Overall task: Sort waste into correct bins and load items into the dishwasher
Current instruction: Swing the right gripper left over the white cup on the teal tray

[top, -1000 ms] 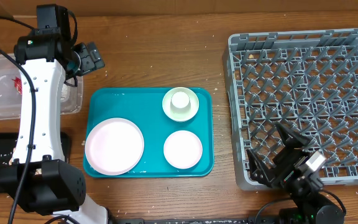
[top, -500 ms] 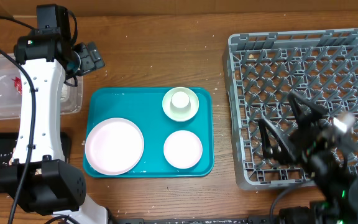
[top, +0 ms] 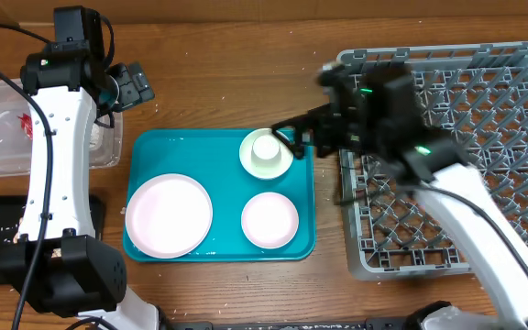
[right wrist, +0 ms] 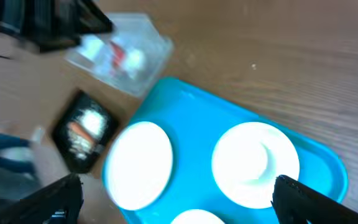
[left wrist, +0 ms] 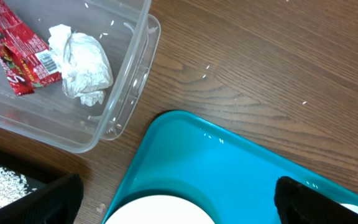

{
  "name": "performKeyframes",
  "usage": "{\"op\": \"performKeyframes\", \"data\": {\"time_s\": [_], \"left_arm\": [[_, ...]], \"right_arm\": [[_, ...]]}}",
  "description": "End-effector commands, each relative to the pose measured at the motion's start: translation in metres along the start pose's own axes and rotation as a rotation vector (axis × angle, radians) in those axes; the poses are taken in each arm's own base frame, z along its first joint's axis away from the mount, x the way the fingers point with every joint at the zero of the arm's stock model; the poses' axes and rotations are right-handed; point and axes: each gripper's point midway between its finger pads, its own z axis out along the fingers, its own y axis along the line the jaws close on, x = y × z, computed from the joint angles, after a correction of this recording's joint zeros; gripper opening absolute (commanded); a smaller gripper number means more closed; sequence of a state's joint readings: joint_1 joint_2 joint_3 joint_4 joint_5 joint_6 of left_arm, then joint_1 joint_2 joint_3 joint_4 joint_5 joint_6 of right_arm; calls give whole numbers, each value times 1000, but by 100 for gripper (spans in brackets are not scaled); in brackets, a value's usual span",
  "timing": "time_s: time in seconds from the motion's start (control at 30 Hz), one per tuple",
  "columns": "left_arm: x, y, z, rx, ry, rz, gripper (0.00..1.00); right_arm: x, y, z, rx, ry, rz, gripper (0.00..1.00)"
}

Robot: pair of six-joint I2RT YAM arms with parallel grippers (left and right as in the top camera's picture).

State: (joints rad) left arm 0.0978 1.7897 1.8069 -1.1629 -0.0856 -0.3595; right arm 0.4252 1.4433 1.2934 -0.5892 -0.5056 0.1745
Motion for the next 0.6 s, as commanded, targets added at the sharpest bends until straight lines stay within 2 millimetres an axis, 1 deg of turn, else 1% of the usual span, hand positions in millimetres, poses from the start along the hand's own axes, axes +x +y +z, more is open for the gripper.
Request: {"op": "performKeyframes", "data": {"time_s": [0.0, 0.13, 0.23, 0.3, 0.4, 0.47, 0.57], "left_arm": [[-1, -5, -5, 16, -10, 26, 100], [-1, -5, -5, 16, -10, 26, 100], [-1, -5, -5, 16, -10, 26, 100], [-1, -5, -5, 16, -10, 26, 100], [-1, -5, -5, 16, -10, 26, 100], [-1, -5, -5, 16, -10, 26, 100], [-1, -5, -5, 16, -10, 26, 100]], "right_arm": [[-12, -13, 24, 169, 0, -86, 100], [0, -16, 48, 157, 47, -84, 100], [10, -15, 59, 119, 88, -63, 100], [13, -10, 63, 79, 103, -59, 100], [15, -12, 69, 76, 111, -56, 100], [18, -17, 74, 90, 120, -46, 100], [27, -34, 87, 194, 138, -20, 100]]}}
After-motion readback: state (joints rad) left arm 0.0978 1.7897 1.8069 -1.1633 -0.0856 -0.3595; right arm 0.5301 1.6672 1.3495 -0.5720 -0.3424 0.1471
